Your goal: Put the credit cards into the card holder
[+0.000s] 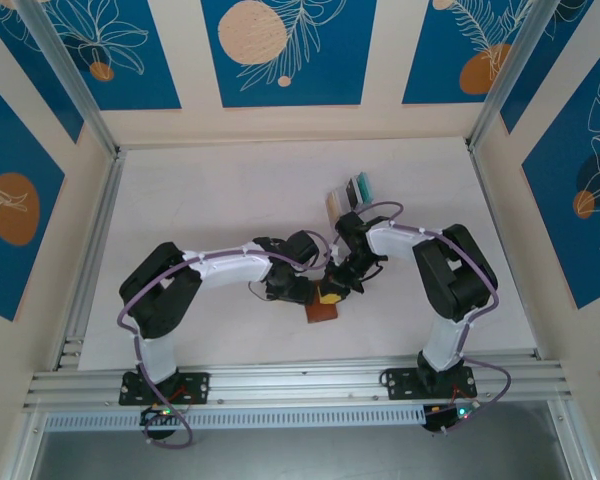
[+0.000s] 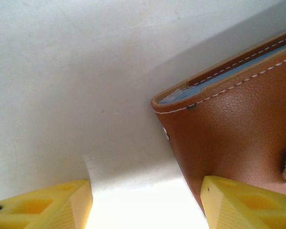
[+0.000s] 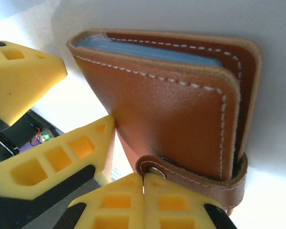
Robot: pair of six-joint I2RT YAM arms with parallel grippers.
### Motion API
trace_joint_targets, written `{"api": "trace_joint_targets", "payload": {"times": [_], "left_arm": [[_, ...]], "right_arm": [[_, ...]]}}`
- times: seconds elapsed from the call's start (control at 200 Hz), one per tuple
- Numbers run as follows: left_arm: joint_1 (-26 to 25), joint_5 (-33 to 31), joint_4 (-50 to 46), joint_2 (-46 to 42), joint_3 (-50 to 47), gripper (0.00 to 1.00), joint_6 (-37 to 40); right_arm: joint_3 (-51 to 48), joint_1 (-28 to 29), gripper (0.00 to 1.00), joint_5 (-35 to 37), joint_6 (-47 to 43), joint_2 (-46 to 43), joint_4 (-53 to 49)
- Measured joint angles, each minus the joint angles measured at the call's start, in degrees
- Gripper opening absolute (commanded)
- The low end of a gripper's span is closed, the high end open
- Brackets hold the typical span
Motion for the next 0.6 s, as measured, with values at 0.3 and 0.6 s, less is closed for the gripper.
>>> {"api": "trace_joint_targets", "payload": {"times": [0.3,0.6], "left_arm": [[0.0,0.0,0.0,0.0,0.0,0.62,0.0],[0.0,0.0,0.1,0.0,0.0,0.62,0.0]], "right_arm": [[2.4,-1.1,0.00,-1.0,-0.4,2.8,-3.3],[3.8,-0.4,0.00,0.2,0.0,4.1,-4.8]]}}
